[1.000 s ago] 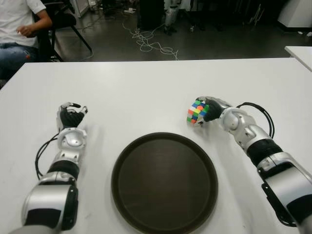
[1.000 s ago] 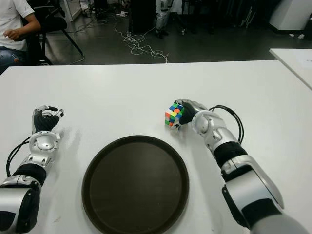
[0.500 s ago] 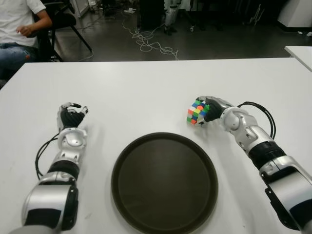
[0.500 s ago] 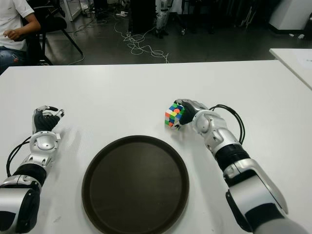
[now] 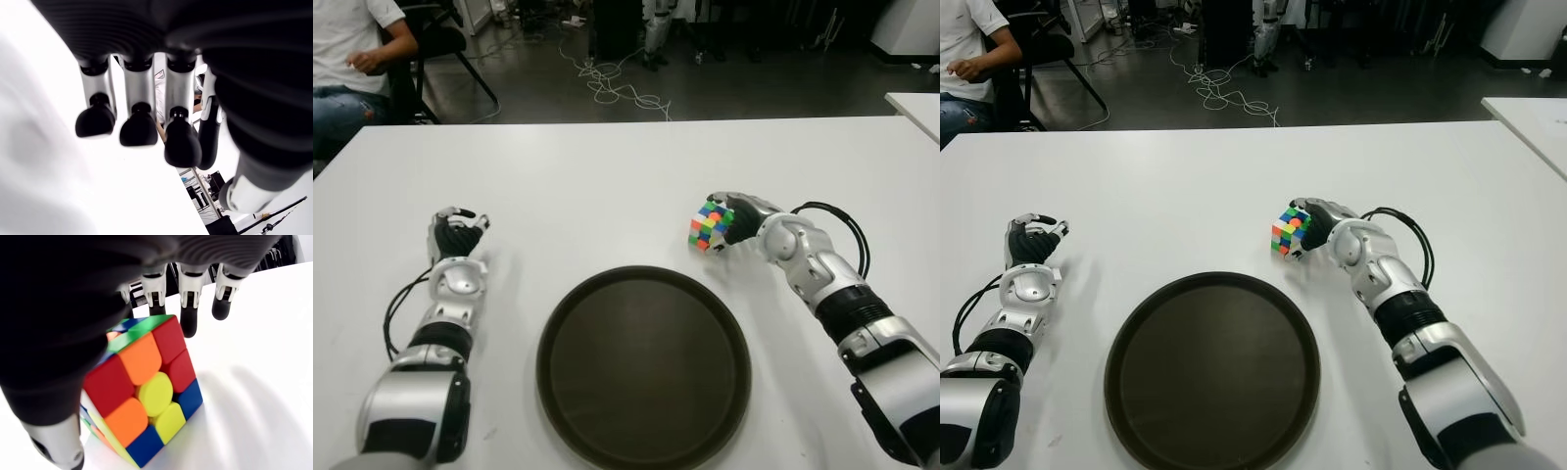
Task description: Pick up the Rubik's Cube and put it in the plate
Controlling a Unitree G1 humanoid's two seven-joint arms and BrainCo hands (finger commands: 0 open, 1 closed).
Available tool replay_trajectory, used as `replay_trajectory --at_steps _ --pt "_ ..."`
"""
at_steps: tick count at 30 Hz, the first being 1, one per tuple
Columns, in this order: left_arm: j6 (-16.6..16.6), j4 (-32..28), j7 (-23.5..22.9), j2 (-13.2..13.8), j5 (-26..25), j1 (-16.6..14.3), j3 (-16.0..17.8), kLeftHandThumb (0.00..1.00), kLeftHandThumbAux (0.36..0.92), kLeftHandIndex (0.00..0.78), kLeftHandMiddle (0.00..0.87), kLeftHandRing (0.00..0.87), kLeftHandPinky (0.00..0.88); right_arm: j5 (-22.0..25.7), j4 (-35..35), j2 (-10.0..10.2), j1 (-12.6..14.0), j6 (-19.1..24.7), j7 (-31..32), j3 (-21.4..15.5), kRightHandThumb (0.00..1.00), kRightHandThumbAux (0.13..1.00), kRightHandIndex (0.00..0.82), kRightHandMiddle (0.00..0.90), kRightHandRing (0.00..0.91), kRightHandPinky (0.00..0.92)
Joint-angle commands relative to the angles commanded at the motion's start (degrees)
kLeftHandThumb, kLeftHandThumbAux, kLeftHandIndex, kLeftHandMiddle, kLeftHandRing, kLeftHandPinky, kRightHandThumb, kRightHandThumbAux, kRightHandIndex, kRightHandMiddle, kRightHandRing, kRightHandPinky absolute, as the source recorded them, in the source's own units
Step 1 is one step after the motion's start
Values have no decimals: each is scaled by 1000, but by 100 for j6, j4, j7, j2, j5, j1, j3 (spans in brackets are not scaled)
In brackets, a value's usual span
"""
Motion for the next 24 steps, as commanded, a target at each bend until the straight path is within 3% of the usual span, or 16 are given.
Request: replay_trajectory --at_steps 16,24 --pt "-58 -17 -11 -9 -8 13 12 711 701 442 817 819 813 -49 44 -16 -32 -26 75 37 0 792 86 116 104 63" --pt "7 -22 1 -17 1 0 7 712 701 442 816 816 806 -32 145 0 -57 -143 -15 22 0 750 92 113 98 58"
